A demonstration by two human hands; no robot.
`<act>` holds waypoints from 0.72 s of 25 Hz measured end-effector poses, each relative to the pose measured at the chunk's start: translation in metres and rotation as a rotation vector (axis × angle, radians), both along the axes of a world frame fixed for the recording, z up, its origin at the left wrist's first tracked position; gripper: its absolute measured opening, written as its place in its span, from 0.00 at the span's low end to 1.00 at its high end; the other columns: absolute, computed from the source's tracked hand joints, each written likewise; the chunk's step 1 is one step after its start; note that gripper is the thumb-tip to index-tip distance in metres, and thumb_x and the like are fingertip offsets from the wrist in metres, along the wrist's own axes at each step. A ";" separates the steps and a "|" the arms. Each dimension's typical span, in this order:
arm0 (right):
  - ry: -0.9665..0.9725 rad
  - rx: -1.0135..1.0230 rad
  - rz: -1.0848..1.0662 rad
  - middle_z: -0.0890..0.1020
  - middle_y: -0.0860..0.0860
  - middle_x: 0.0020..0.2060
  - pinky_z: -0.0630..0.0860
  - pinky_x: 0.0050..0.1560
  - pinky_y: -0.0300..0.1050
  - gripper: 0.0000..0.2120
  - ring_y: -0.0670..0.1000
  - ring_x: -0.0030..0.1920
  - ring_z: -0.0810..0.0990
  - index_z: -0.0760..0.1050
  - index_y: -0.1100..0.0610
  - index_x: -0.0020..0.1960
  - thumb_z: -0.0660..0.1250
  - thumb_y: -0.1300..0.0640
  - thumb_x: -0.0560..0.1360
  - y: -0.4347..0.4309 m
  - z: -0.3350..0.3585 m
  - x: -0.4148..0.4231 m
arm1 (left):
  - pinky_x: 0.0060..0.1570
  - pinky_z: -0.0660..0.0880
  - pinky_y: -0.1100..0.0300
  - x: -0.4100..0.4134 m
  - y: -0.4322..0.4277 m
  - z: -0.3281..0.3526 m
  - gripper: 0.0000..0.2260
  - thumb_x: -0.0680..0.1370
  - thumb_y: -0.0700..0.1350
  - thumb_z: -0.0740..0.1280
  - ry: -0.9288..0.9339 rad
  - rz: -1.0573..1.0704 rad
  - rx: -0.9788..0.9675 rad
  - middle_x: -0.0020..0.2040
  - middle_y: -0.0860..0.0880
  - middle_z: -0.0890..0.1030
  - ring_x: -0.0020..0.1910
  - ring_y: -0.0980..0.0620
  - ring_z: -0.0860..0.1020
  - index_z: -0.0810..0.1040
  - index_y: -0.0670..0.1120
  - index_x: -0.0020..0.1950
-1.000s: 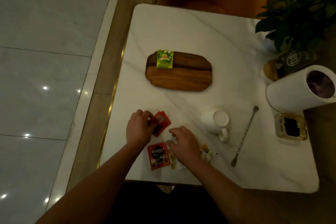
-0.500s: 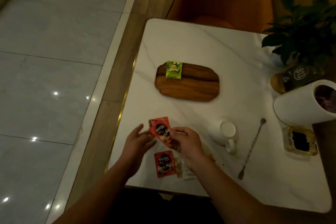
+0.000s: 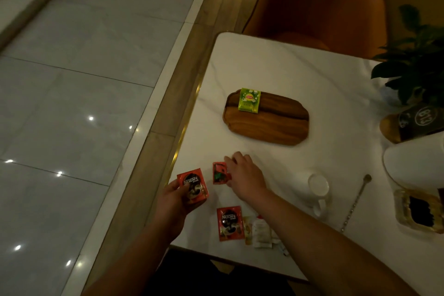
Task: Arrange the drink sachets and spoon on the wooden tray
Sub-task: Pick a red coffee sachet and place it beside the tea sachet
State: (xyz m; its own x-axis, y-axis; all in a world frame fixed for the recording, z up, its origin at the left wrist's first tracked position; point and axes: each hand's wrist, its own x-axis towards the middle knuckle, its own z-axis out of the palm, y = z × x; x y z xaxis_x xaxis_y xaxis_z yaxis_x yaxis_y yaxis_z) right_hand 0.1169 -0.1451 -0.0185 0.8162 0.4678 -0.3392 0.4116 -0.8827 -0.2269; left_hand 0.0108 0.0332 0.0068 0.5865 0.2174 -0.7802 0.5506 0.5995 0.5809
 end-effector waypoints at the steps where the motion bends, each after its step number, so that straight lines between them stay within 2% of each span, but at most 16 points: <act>1: -0.034 -0.028 -0.013 0.72 0.55 0.61 0.74 0.53 0.53 0.26 0.57 0.60 0.70 0.70 0.54 0.66 0.73 0.51 0.71 0.002 -0.001 0.003 | 0.45 0.83 0.46 -0.002 0.003 0.000 0.10 0.83 0.37 0.60 0.005 0.001 0.001 0.59 0.36 0.82 0.57 0.35 0.82 0.78 0.42 0.60; 3: -0.038 0.026 -0.164 0.76 0.54 0.55 0.74 0.51 0.50 0.16 0.56 0.57 0.73 0.76 0.55 0.58 0.71 0.52 0.72 0.000 0.003 0.008 | 0.42 0.84 0.48 -0.004 0.007 0.000 0.09 0.83 0.37 0.60 0.029 0.013 -0.012 0.58 0.37 0.83 0.56 0.36 0.83 0.79 0.42 0.58; 5: 0.127 0.330 -0.441 0.81 0.52 0.48 0.73 0.44 0.46 0.10 0.53 0.50 0.78 0.82 0.55 0.52 0.70 0.52 0.74 -0.002 0.015 0.010 | 0.41 0.84 0.48 -0.003 0.007 -0.001 0.10 0.83 0.38 0.60 0.044 0.008 -0.007 0.57 0.37 0.84 0.55 0.36 0.84 0.78 0.41 0.60; 6: 0.182 0.493 -0.511 0.82 0.50 0.44 0.72 0.41 0.45 0.08 0.50 0.45 0.79 0.84 0.54 0.50 0.70 0.52 0.74 -0.002 0.023 0.006 | 0.41 0.84 0.47 -0.002 0.005 0.000 0.11 0.83 0.38 0.60 0.047 -0.011 0.009 0.57 0.37 0.84 0.55 0.36 0.84 0.78 0.40 0.62; 7: 0.151 0.592 -0.481 0.81 0.48 0.41 0.71 0.38 0.44 0.07 0.46 0.41 0.78 0.84 0.52 0.49 0.70 0.52 0.74 0.000 0.033 -0.001 | 0.42 0.84 0.47 0.001 0.002 0.001 0.11 0.83 0.38 0.60 0.048 -0.033 0.024 0.57 0.36 0.84 0.55 0.36 0.84 0.77 0.39 0.64; 8: 0.040 0.624 -0.364 0.79 0.48 0.40 0.72 0.36 0.45 0.06 0.46 0.39 0.76 0.84 0.52 0.49 0.70 0.53 0.75 0.002 0.041 -0.009 | 0.43 0.84 0.47 0.005 -0.001 0.003 0.12 0.84 0.39 0.60 0.039 -0.058 0.033 0.57 0.37 0.84 0.55 0.36 0.84 0.77 0.39 0.64; 11: -0.312 0.447 0.091 0.76 0.51 0.40 0.74 0.30 0.45 0.06 0.51 0.42 0.74 0.81 0.56 0.50 0.73 0.59 0.73 0.003 0.053 -0.037 | 0.48 0.83 0.46 0.013 -0.012 0.011 0.16 0.86 0.47 0.57 -0.019 -0.136 0.015 0.56 0.38 0.86 0.54 0.39 0.85 0.81 0.41 0.63; 13: -0.320 0.331 0.218 0.77 0.53 0.43 0.76 0.30 0.47 0.11 0.54 0.46 0.74 0.81 0.57 0.53 0.73 0.62 0.71 -0.001 0.053 -0.047 | 0.53 0.82 0.46 0.017 -0.017 0.017 0.20 0.86 0.52 0.55 -0.040 -0.159 -0.001 0.54 0.39 0.87 0.55 0.40 0.85 0.82 0.42 0.61; 16: -0.170 0.388 0.128 0.77 0.51 0.50 0.77 0.41 0.45 0.16 0.53 0.52 0.72 0.81 0.55 0.59 0.68 0.65 0.73 -0.015 0.052 -0.047 | 0.51 0.83 0.47 0.019 -0.024 0.018 0.13 0.85 0.43 0.60 -0.098 -0.232 0.087 0.55 0.39 0.86 0.55 0.40 0.85 0.80 0.40 0.63; 18: -0.039 0.487 -0.096 0.75 0.47 0.54 0.75 0.49 0.42 0.18 0.49 0.55 0.71 0.79 0.52 0.62 0.66 0.63 0.73 -0.022 0.053 -0.042 | 0.48 0.83 0.48 0.020 -0.027 0.019 0.11 0.84 0.39 0.61 -0.105 -0.240 0.125 0.55 0.39 0.86 0.52 0.40 0.86 0.80 0.41 0.63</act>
